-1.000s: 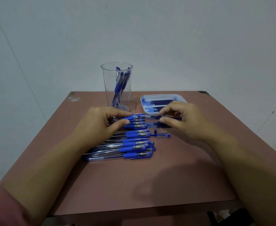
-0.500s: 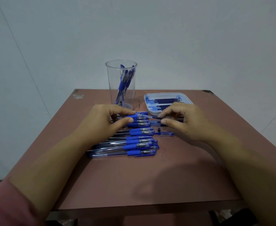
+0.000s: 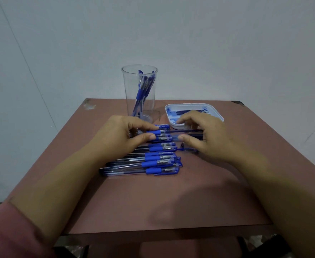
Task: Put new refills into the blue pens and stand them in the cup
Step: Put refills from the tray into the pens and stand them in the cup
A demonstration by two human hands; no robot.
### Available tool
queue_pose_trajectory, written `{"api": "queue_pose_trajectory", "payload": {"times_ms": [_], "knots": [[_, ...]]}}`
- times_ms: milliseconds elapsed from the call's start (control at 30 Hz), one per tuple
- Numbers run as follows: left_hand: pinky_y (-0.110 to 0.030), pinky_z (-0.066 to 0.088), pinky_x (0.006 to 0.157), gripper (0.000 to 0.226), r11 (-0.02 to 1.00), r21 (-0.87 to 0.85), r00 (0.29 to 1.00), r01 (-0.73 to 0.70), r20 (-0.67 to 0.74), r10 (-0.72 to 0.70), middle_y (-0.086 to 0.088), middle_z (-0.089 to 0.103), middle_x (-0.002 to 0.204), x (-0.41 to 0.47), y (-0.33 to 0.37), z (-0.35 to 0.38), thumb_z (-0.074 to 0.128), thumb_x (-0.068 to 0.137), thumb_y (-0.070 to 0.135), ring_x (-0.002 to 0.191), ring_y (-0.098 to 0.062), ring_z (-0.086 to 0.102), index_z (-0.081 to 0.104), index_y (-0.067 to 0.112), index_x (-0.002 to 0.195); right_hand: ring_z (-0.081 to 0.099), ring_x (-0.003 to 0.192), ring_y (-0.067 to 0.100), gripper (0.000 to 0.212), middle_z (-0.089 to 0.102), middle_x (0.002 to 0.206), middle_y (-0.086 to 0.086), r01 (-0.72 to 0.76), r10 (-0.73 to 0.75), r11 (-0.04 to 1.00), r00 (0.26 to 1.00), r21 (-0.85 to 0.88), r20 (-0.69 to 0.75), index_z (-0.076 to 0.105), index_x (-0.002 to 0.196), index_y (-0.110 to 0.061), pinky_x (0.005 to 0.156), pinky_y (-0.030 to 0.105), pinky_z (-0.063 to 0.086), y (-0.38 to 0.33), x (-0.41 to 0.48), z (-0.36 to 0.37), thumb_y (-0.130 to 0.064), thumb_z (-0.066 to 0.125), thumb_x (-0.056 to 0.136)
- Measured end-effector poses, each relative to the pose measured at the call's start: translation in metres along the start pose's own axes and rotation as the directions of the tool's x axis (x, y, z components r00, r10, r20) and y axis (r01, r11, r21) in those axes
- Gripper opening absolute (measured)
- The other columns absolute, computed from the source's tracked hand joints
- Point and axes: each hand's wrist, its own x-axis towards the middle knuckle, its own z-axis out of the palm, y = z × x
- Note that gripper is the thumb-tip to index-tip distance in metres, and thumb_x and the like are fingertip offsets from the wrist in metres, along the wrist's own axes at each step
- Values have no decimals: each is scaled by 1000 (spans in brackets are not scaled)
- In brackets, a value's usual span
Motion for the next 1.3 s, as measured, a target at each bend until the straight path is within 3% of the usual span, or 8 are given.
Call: {"api": "queue_pose_trajectory", "payload": {"times_ms": [133,233,333,467,667,833,1033,1300], "knots": [[-21,51,66,27,1000,-13,1000,17,-4,-17,36,64,78,-1,-1,2,64,76,50,71,-7,62,71,45,101,57,87,5,18,60,88,-22,17,-16,999,1000,32,-27,59,91,-42,76,32,51,0,-1,2,-26,66,89],[-15,49,66,29,1000,-7,1000,16,-1,-16,36,63,77,-1,-1,3,66,77,47,72,-1,61,73,39,103,58,92,5,20,62,92,-19,32,-32,999,999,31,3,66,111,-36,80,28,49,-3,1,8,-32,63,91],[-11,47,67,24,1000,7,1000,21,-8,-21,37,62,76,-1,-1,1,70,80,40,74,3,61,72,41,104,56,98,2,39,58,100,-23,8,-8,1000,1000,25,-13,50,125,-44,83,22,47,-3,0,7,-43,60,88],[-12,47,66,24,999,3,999,37,-14,-37,34,63,79,-2,-1,0,70,80,40,75,2,61,72,41,104,57,88,3,14,58,90,-21,-13,14,1000,999,24,-52,55,97,-39,74,27,48,0,-1,6,-32,63,87],[-18,53,73,28,999,-16,999,30,-11,-30,30,66,86,-2,0,0,67,79,45,82,4,64,72,39,106,58,90,3,27,61,92,-20,11,-9,999,998,32,-56,62,116,-36,77,17,47,-7,1,9,-34,64,90],[-11,49,73,28,1000,-11,999,28,-22,-28,32,64,83,-2,-1,1,68,79,44,82,8,63,73,37,105,58,80,5,9,60,83,-14,2,3,998,996,56,-91,64,92,-24,70,20,45,-8,1,10,-17,69,88],[-21,52,70,25,999,-18,999,42,-19,-42,28,68,85,-3,-2,3,69,80,42,77,-4,66,73,38,105,55,91,4,28,58,93,-13,-19,18,998,1000,59,7,67,116,-34,80,19,44,-2,2,9,-19,60,94],[-26,53,70,23,998,-6,998,70,-6,-70,23,70,86,-3,-3,2,70,81,41,73,-10,65,72,42,105,47,97,5,17,59,96,-12,-165,192,979,939,-116,284,72,105,-35,85,22,38,6,2,-8,-31,66,90]]}}
